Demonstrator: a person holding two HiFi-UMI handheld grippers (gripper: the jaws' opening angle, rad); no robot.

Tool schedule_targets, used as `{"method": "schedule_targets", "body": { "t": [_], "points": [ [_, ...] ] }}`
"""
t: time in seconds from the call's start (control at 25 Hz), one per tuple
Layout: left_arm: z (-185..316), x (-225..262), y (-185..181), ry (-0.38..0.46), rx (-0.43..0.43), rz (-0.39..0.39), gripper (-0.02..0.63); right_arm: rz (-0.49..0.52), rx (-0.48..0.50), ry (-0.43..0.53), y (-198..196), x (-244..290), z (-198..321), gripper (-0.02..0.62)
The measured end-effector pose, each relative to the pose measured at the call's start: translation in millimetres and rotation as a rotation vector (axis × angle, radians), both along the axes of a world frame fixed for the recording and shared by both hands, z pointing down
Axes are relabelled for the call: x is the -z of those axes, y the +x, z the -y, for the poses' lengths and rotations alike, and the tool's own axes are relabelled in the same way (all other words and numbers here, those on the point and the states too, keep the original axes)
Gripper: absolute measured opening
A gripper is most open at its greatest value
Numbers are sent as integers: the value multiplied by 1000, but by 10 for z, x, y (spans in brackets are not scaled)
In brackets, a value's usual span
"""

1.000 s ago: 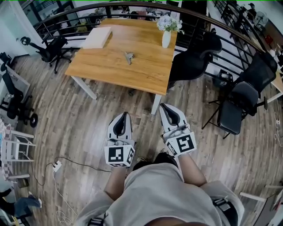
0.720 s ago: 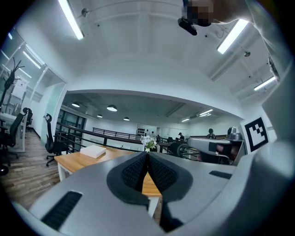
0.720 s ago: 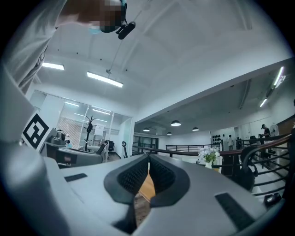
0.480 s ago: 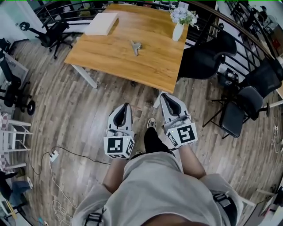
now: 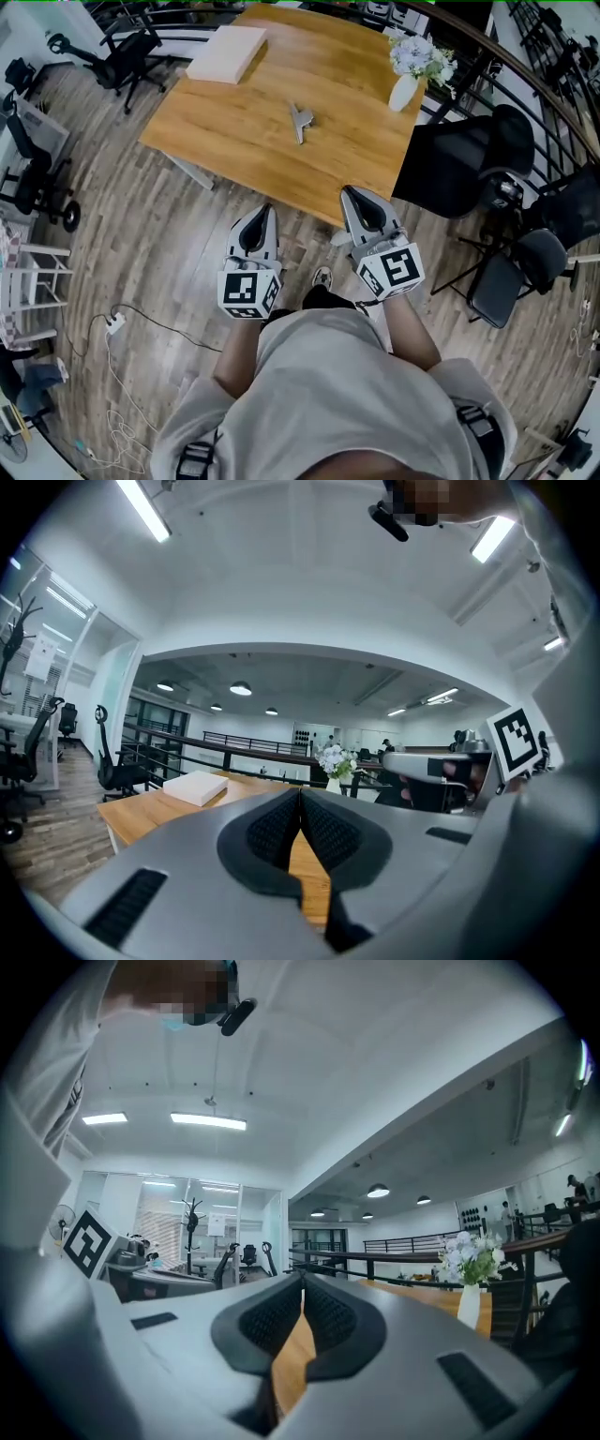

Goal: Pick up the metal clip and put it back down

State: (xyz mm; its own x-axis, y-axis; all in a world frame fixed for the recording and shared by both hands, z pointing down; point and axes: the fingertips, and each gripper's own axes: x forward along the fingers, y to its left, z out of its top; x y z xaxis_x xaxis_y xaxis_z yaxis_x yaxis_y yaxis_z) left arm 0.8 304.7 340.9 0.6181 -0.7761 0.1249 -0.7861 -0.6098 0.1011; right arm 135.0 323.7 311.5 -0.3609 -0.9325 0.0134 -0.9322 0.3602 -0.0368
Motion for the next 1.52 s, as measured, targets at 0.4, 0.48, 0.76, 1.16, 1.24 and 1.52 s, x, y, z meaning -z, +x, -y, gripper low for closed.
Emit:
{"method": "schedule_targets", "body": {
  "t": [0.4, 0.48, 0.76, 1.16, 1.24, 1.52],
  "points": [
    [861, -577, 322, -132, 9, 46, 25, 28, 24, -165, 309, -643, 896, 28],
    [1035, -696, 369, -155, -5, 54, 25, 32, 12, -196, 351, -772, 1056, 28],
    [1793, -1074, 559, -231, -91, 86, 25, 49, -40, -292, 489, -1163, 1717, 28],
    [2675, -1768, 752, -399, -239, 154, 25, 50, -129, -465, 562, -1835, 2561, 28],
    [2777, -1873, 793, -430, -268, 153, 25, 51, -133, -498, 546, -1987, 2688, 28],
    [3074, -2171, 892, -483, -358, 193, 25, 51, -163, -584, 525, -2350, 3052, 28]
  ]
}}
